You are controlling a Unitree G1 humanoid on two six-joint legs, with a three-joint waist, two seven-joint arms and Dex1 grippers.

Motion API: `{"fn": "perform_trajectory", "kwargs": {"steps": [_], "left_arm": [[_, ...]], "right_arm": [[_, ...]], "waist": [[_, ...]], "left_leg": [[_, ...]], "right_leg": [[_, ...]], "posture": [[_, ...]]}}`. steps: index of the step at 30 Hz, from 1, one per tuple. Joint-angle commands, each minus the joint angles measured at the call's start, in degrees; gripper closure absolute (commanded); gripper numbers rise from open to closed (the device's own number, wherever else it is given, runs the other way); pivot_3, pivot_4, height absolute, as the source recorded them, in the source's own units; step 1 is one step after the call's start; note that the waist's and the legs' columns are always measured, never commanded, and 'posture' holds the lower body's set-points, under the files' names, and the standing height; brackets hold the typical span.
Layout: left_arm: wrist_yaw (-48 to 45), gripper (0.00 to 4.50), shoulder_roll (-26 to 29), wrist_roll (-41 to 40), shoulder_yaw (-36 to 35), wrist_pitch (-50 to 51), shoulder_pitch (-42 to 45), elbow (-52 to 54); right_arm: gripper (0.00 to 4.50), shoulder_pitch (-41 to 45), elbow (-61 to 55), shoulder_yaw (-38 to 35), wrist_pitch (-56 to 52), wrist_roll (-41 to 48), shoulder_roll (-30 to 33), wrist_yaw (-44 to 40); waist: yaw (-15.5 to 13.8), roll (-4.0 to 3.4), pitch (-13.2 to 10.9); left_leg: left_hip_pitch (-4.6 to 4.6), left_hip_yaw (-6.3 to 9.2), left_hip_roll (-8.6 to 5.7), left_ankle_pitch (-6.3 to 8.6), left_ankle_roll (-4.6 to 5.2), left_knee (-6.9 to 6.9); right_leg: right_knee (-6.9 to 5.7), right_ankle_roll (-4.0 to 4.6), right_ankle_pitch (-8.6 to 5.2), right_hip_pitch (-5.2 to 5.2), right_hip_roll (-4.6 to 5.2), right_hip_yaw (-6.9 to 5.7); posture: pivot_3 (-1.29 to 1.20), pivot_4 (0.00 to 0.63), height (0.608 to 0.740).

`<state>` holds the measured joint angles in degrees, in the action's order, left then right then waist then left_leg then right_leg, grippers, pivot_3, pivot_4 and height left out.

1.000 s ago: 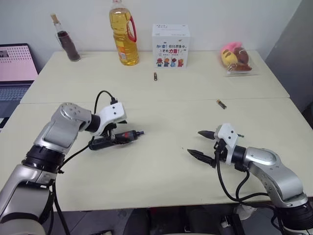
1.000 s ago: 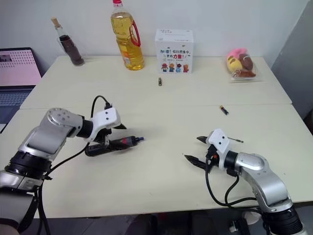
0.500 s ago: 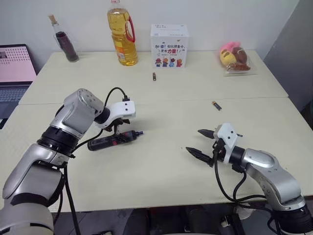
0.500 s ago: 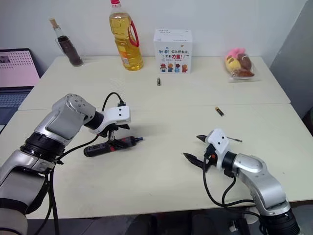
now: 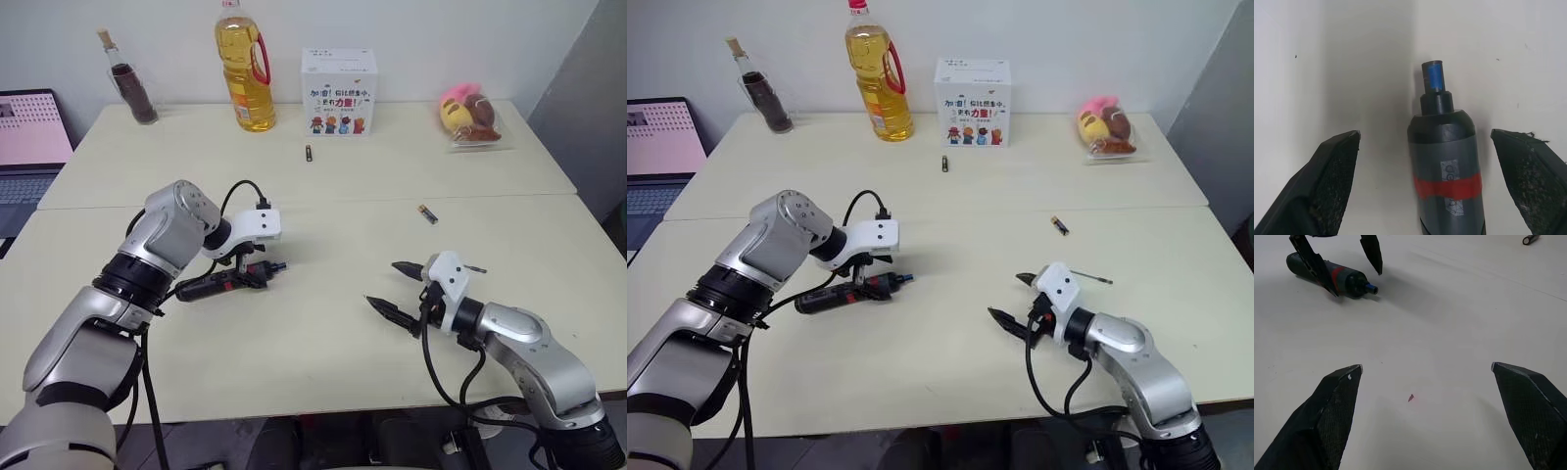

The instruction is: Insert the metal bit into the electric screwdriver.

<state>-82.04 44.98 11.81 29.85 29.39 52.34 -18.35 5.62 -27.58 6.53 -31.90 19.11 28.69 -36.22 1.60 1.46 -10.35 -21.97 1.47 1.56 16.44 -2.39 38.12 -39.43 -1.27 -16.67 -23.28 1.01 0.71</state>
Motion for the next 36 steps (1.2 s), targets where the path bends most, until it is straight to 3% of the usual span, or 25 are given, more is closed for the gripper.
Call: {"fn": "perform_trajectory", "kwargs": {"steps": [1,20,24,34,36], "left_arm": [[1.80,0.00,-0.01,2.63,0.41,2.87,-1.10,2.68],[5.14,0.00,-5.16,5.02,0.51,5.07,-3.31,1.43],[4.17,0.64,-4.50,5.15,0.38,5.45,-4.09,2.63],[3.53,2.75,-4.16,5.26,-0.40,6.06,-4.01,3.34],[3.38,2.85,-3.79,5.12,-0.65,6.16,-4.12,3.69]], "right_arm": [[0.03,0.54,-1.09,-0.05,1.23,0.19,-0.13,-0.30],[0.03,1.27,-0.42,0.83,1.43,0.04,-0.76,-0.22],[0.00,1.17,-0.43,0.65,1.47,0.13,-0.55,-0.32],[0.00,1.52,0.14,0.89,1.77,0.08,-0.61,-0.37],[0.00,1.57,0.33,0.76,1.88,0.10,-0.46,-0.52]], "waist": [[0.00,0.00,0.00],[-1.23,-0.33,0.37],[-1.47,-0.34,0.37],[-1.44,-0.36,0.39],[-1.43,-0.36,0.39]], "left_leg": [[0.00,0.00,0.00,0.00,0.00,0.00],[0.11,-0.02,-0.10,0.00,0.02,0.39],[0.07,-0.03,-0.10,0.00,0.03,0.59],[0.08,-0.03,-0.09,0.00,0.03,0.64],[0.08,-0.03,-0.09,0.00,0.03,0.64]], "right_leg": [[0.00,0.00,0.00,0.00,0.00,0.00],[-0.39,-0.01,-0.01,0.11,0.04,0.04],[-0.51,-0.01,-0.01,0.12,0.04,0.01],[-0.56,-0.01,-0.01,0.14,0.02,-0.02],[-0.56,-0.01,-0.01,0.14,0.02,-0.01]], "posture": [[0.00,0.150,0.740],[0.00,0.150,0.740],[0.00,0.150,0.740],[0.00,0.150,0.740],[0.00,0.150,0.740]]}}
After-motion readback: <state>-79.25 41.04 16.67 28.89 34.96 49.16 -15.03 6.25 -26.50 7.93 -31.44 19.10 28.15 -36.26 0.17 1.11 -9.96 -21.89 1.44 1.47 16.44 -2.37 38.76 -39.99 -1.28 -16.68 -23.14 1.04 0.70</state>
